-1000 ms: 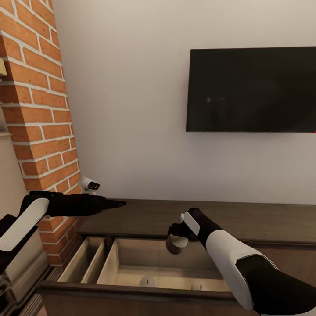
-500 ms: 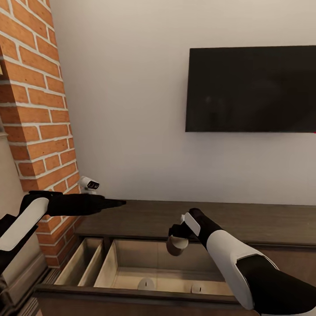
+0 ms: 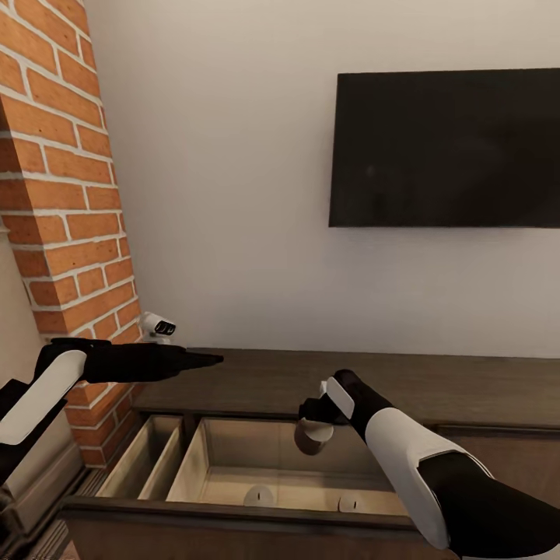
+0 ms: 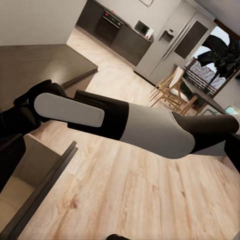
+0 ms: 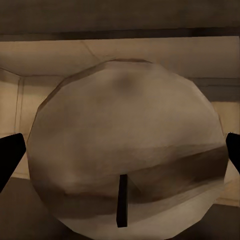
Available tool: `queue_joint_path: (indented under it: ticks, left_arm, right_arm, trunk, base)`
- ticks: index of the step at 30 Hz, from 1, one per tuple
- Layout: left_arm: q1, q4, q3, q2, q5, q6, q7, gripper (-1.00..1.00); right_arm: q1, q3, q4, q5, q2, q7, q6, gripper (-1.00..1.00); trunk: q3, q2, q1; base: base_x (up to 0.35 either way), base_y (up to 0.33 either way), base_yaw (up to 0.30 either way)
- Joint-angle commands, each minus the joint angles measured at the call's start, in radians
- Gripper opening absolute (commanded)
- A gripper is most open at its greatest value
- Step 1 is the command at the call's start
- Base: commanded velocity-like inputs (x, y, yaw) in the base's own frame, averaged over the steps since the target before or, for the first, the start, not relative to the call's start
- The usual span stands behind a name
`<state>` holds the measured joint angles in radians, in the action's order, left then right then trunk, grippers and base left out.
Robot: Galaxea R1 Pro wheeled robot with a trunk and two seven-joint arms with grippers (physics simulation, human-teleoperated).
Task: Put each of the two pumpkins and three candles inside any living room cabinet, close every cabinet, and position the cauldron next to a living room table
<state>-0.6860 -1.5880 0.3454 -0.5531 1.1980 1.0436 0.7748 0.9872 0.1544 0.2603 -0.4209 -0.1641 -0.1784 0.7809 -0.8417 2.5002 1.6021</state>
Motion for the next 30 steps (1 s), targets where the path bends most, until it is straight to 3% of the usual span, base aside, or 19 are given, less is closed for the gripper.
queue_joint_path:
  ticks: [1, 30]
  left_arm:
    - [-0.001, 0.000, 0.001, -0.001, 0.001, 0.004, 0.003, 1.00]
    - [-0.001, -0.001, 0.001, 0.001, 0.001, 0.004, 0.003, 1.00]
  right_arm:
    - [0.001, 0.007, 0.001, -0.012, 0.000, -0.009, 0.003, -1.00]
    - [0.001, 0.008, 0.000, -0.010, -0.005, -0.009, 0.002, -1.00]
  trunk:
    - [-0.005, 0.001, 0.000]
    - [-0.117, 0.008, 0.013]
  base:
    - [0.000, 0.000, 0.000]
    - [0.000, 0.000, 0.000]
